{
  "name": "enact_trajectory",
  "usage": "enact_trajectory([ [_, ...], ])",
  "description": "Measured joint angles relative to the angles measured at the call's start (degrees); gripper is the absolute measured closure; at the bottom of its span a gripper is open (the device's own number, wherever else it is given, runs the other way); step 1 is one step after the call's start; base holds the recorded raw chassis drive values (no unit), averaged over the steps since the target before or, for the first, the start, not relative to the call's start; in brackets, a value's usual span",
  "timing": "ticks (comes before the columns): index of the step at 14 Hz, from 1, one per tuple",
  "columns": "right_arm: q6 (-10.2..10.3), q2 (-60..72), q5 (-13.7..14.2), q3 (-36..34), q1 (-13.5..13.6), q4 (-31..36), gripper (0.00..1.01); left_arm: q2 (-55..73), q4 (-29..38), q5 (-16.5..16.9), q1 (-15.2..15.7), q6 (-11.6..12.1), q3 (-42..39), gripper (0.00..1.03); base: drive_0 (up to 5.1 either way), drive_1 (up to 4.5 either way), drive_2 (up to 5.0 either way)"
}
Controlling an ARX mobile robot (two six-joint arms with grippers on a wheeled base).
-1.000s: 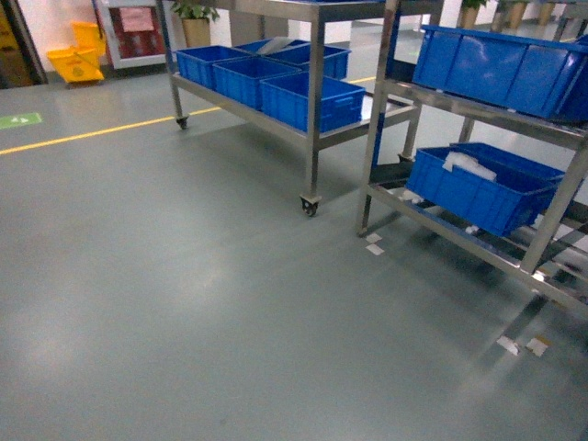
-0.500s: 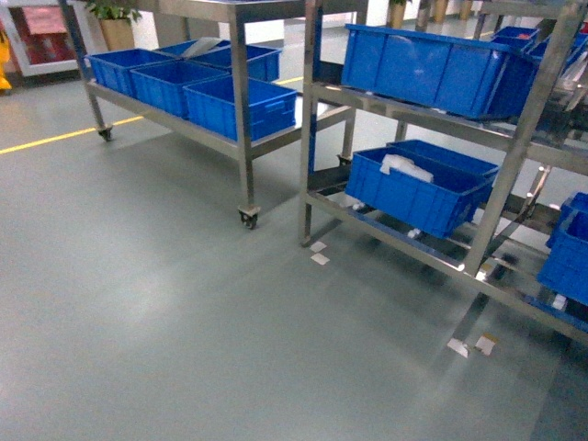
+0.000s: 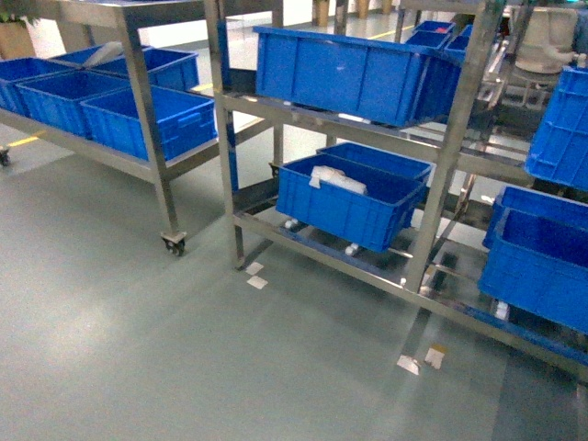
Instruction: Pick red block from blue box to shelf
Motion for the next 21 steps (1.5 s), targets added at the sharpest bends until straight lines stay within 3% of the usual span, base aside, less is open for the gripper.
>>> enact_trajectory([
  [21,0.00,0.04,0.04,0.00,0.00,0.00,0.73,0.00,0.00,0.00,-0.11,0.00,0.00,0.05,-1.8,1.99,-5.6],
])
